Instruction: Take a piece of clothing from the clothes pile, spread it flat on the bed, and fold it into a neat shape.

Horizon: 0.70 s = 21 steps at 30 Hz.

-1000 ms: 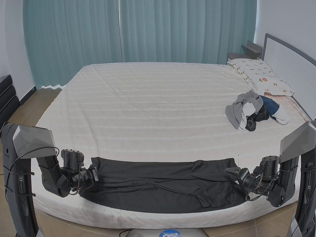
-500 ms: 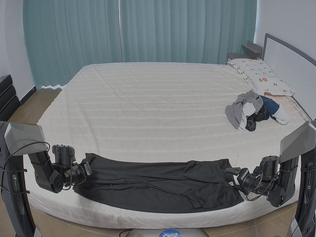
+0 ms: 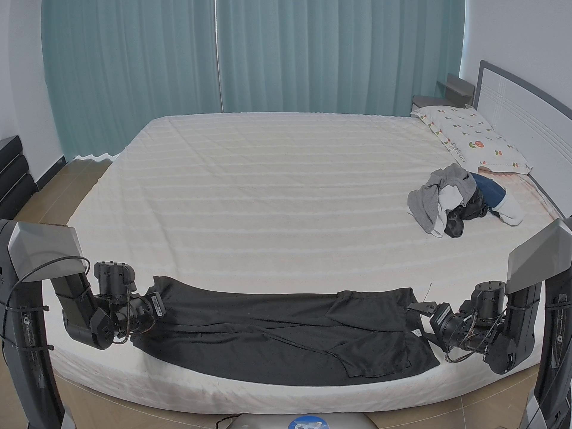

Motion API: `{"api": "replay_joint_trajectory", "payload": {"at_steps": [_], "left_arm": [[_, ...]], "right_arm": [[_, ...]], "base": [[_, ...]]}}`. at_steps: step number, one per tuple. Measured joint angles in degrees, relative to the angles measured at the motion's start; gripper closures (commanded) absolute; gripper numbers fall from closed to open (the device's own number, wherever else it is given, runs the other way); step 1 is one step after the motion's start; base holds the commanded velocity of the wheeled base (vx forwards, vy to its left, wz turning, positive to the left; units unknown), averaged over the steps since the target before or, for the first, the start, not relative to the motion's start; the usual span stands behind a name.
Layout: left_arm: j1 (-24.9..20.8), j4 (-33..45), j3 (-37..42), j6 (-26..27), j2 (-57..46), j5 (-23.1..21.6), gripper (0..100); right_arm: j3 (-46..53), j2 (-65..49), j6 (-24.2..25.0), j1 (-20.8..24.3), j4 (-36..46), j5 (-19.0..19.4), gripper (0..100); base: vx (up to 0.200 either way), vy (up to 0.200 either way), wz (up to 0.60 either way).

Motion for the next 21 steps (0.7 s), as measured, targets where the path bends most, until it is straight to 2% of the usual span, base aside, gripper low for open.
{"api": "replay_joint_trajectory", "payload": {"at_steps": [8,13,16,21], "left_arm": [[-0.4,-1.1,-0.7,-1.1,0.0,0.0,100],[-1.0,-1.5,-1.9,-5.9,0.1,0.3,100],[-2.3,-1.6,-2.8,-7.9,0.1,0.6,100],[-3.4,-1.5,-3.1,-8.2,-0.1,0.8,100]], "right_arm": [[-0.3,-0.3,0.2,-0.7,0.0,0.2,0],[-0.2,-0.3,0.1,-0.5,0.0,0.2,0],[-0.3,-0.3,0.1,-0.4,0.0,0.2,0],[-0.3,-0.2,0.0,-0.4,0.0,0.0,0]], "base": [[0.000,0.000,0.00],[0.000,0.000,0.00],[0.000,-0.200,0.00],[0.000,-0.200,0.00]]}}
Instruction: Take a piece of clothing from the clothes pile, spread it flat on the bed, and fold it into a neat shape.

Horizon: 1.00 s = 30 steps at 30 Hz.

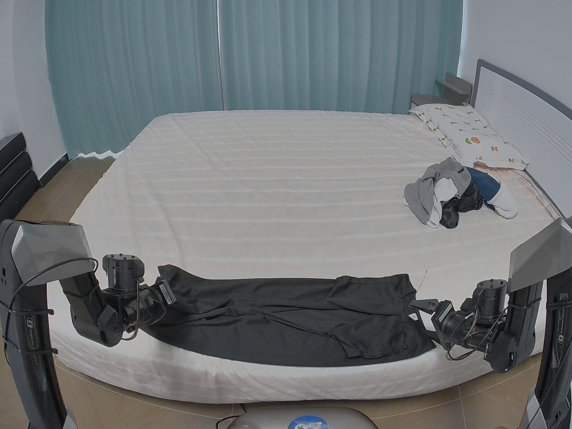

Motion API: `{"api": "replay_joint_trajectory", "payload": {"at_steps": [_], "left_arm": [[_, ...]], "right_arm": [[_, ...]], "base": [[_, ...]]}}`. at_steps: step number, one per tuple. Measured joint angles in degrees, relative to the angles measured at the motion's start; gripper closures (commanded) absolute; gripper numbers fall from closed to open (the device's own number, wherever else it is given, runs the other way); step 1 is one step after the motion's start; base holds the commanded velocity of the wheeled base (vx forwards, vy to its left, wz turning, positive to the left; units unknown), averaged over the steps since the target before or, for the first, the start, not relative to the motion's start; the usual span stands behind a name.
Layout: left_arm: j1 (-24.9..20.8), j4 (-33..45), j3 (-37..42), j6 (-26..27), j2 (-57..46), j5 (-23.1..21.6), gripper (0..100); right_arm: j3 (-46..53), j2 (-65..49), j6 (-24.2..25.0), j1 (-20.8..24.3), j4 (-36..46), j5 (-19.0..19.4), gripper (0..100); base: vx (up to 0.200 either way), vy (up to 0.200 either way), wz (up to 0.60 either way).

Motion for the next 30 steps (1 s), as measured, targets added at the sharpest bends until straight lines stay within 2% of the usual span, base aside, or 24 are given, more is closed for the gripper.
{"api": "replay_joint_trajectory", "payload": {"at_steps": [6,14,22,30], "left_arm": [[-1.0,0.0,0.1,-1.2,-0.5,0.2,100],[-3.3,0.7,0.5,-5.7,-3.6,0.4,100],[-8.0,0.8,2.5,-7.0,-7.1,0.6,100],[-12.6,0.8,2.8,-12.6,-7.9,2.3,100]], "right_arm": [[-0.1,0.0,0.0,0.0,0.0,-0.1,0],[-0.2,0.1,0.0,0.0,0.0,-0.2,0],[-0.2,0.1,0.0,0.1,0.0,-0.2,0],[-0.1,0.2,-0.1,0.1,0.0,-0.2,0]], "base": [[0.000,-0.200,0.00],[0.000,-0.200,0.00],[0.000,-0.200,0.00],[0.000,-0.200,0.00]]}}
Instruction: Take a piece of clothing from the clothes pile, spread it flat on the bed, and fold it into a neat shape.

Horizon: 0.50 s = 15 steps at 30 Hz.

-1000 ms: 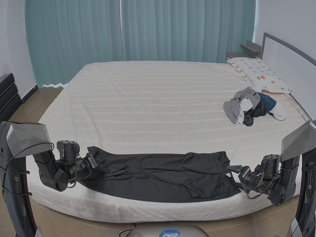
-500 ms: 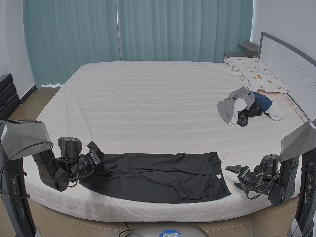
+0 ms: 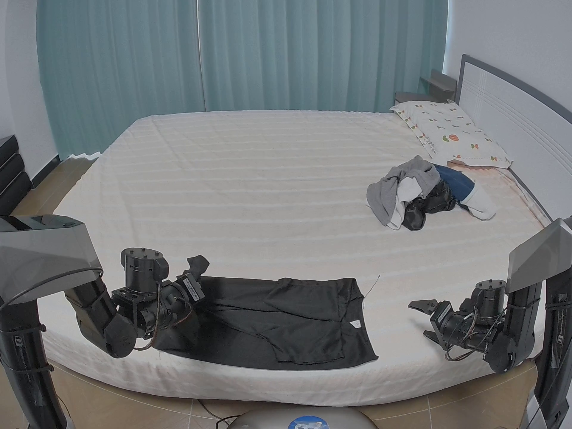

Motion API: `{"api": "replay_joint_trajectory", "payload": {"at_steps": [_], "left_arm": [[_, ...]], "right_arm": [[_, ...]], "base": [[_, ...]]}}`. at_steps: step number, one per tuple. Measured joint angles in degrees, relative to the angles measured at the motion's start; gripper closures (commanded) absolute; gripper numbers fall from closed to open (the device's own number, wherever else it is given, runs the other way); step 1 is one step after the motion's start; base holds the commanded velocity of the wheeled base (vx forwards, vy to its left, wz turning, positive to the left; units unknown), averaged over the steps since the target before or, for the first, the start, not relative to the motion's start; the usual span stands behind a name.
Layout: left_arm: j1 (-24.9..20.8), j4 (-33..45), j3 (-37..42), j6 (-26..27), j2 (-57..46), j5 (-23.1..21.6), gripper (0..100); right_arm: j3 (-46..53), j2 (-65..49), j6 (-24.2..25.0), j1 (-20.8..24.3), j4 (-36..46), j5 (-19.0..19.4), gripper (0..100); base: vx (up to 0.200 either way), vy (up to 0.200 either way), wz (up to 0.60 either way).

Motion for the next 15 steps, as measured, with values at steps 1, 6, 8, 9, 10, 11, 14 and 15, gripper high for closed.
{"api": "replay_joint_trajectory", "payload": {"at_steps": [1,6,8,9,10,11,14,15], "left_arm": [[-0.6,0.0,-0.3,-1.2,0.0,0.0,100],[-2.3,0.0,-1.3,-4.9,0.2,0.1,100],[-2.8,0.0,-1.7,-5.6,0.3,0.0,100],[-3.0,0.0,-1.8,-5.8,0.3,0.0,100],[-3.3,0.0,-2.0,-6.1,0.4,0.0,100],[-3.5,0.0,-2.1,-6.3,0.4,0.0,100],[-4.1,0.0,-2.5,-7.1,0.5,0.0,100],[-4.3,0.0,-2.7,-7.3,0.6,0.0,100]], "right_arm": [[0.0,0.0,0.0,0.0,0.0,0.0,0],[0.0,0.0,0.0,0.1,0.0,0.0,0],[0.0,0.1,0.0,0.1,0.0,0.0,0],[0.0,0.1,0.0,0.1,0.0,0.0,0],[0.0,0.1,0.0,0.1,0.0,0.0,0],[0.0,0.1,0.0,0.1,0.0,0.0,0],[0.0,0.1,0.0,0.1,0.0,0.0,0],[0.0,0.1,0.0,0.1,0.0,0.0,0]], "base": [[0.000,-0.200,0.00],[0.000,-0.200,0.00],[0.000,-0.200,0.00],[0.000,-0.200,0.00],[0.000,-0.200,0.00],[0.000,-0.200,0.00],[0.000,-0.200,0.00],[0.000,-0.200,0.00]]}}
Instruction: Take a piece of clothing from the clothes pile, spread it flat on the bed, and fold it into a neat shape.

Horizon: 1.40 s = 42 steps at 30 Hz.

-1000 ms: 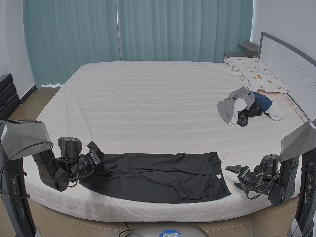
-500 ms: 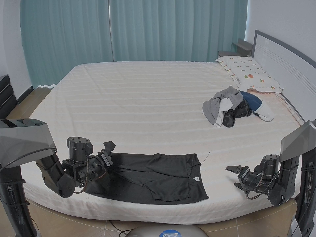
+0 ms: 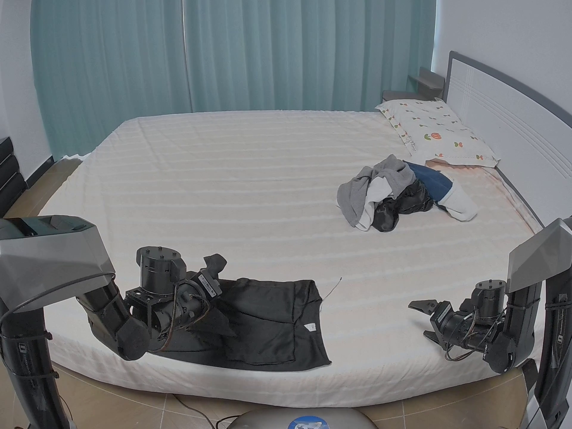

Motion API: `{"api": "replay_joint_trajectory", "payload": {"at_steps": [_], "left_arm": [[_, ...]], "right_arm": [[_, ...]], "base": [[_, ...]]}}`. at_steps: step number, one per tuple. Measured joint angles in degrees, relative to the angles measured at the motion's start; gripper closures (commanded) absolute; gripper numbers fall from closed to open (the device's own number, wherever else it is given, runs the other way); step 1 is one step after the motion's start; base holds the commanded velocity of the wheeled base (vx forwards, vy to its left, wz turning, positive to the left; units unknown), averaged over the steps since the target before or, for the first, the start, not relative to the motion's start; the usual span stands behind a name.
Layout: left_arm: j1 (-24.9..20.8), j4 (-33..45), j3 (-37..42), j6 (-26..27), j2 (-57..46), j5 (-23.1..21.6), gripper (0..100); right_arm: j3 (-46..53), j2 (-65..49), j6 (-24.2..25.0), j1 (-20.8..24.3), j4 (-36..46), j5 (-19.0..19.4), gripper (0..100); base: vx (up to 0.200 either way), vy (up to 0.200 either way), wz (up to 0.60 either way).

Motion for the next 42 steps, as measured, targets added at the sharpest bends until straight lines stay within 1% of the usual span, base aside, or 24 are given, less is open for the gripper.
{"api": "replay_joint_trajectory", "payload": {"at_steps": [7,20,21,32,39,42], "left_arm": [[-1.4,0.0,-1.6,-1.2,0.6,-0.1,100],[-3.1,-1.1,-2.9,-1.1,5.3,0.0,100],[-3.3,-1.0,-2.9,-1.1,5.6,0.0,0],[-4.2,-2.4,-3.8,-1.3,7.1,0.0,0],[-3.7,-3.0,-2.4,-4.8,4.9,0.1,0],[-2.0,-3.1,-0.6,-5.7,2.9,-0.2,0]], "right_arm": [[0.0,0.0,-0.1,0.1,0.0,0.0,0],[0.0,0.1,-0.1,0.0,0.0,0.0,0],[0.0,0.1,-0.1,0.0,0.0,0.0,0],[0.1,0.1,-0.1,0.0,0.0,0.0,0],[0.3,0.1,-0.1,0.0,0.0,0.0,0],[0.4,0.1,-0.2,0.0,0.0,0.1,0]], "base": [[0.000,-0.200,0.00],[0.000,0.000,0.00],[0.000,0.000,0.00],[0.000,0.000,0.00],[0.000,0.000,0.00],[0.000,0.000,0.00]]}}
